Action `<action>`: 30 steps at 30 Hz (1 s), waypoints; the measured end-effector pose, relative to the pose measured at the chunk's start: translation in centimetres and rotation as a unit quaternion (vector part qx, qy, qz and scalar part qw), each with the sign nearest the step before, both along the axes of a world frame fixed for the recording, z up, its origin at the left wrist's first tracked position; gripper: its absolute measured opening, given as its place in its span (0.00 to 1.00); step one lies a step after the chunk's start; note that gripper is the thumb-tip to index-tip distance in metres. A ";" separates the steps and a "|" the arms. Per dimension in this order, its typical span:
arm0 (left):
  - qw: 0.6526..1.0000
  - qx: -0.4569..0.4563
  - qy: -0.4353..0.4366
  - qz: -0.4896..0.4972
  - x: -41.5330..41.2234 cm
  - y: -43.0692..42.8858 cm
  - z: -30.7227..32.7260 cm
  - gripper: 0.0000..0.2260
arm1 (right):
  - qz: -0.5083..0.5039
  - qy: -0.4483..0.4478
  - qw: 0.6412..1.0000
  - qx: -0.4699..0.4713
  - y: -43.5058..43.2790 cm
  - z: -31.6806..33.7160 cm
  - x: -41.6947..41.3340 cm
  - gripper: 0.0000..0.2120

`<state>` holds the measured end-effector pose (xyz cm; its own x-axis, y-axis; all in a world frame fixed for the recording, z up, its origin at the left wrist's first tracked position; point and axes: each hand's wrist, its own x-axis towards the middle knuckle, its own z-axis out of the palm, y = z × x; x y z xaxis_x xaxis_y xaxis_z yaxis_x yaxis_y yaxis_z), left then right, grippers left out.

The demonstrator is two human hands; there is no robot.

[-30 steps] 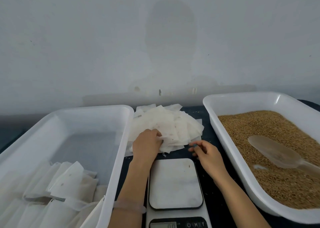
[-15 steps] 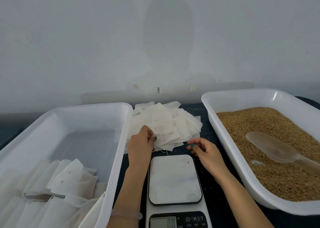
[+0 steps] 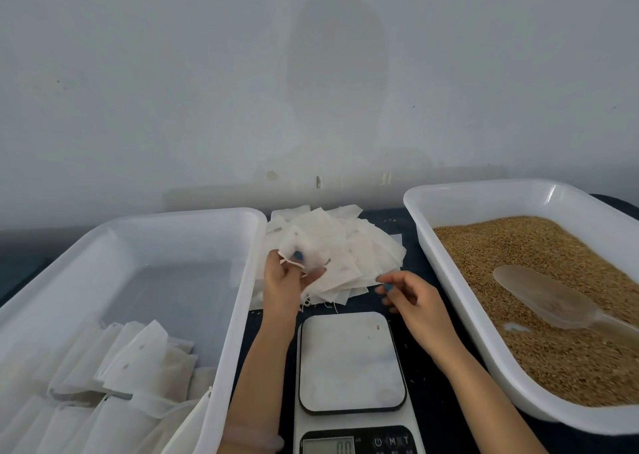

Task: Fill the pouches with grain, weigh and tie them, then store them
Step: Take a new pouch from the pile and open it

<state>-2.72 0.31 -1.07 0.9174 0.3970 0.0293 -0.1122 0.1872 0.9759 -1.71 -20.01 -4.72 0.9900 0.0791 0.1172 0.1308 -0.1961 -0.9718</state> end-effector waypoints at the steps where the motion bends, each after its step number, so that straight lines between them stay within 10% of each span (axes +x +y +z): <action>1: 0.997 -0.059 -0.020 -0.049 -0.3 -0.4 0.5 0.11 | 0.008 -0.008 1.000 0.016 0.1 0.4 -0.2 0.09; 9: 0.961 -0.084 -0.009 -0.265 -4.2 -1.8 2.2 0.09 | 0.152 0.079 0.961 0.216 0.4 3.9 -2.1 0.21; 18: 0.979 0.201 0.026 -0.029 -5.0 -1.3 0.6 0.10 | 0.037 0.076 0.985 0.153 0.5 3.1 -1.8 0.20; 30: 0.998 0.045 0.042 -0.008 -5.6 -1.8 0.9 0.06 | -0.038 0.004 0.995 0.087 0.7 2.9 -1.9 0.12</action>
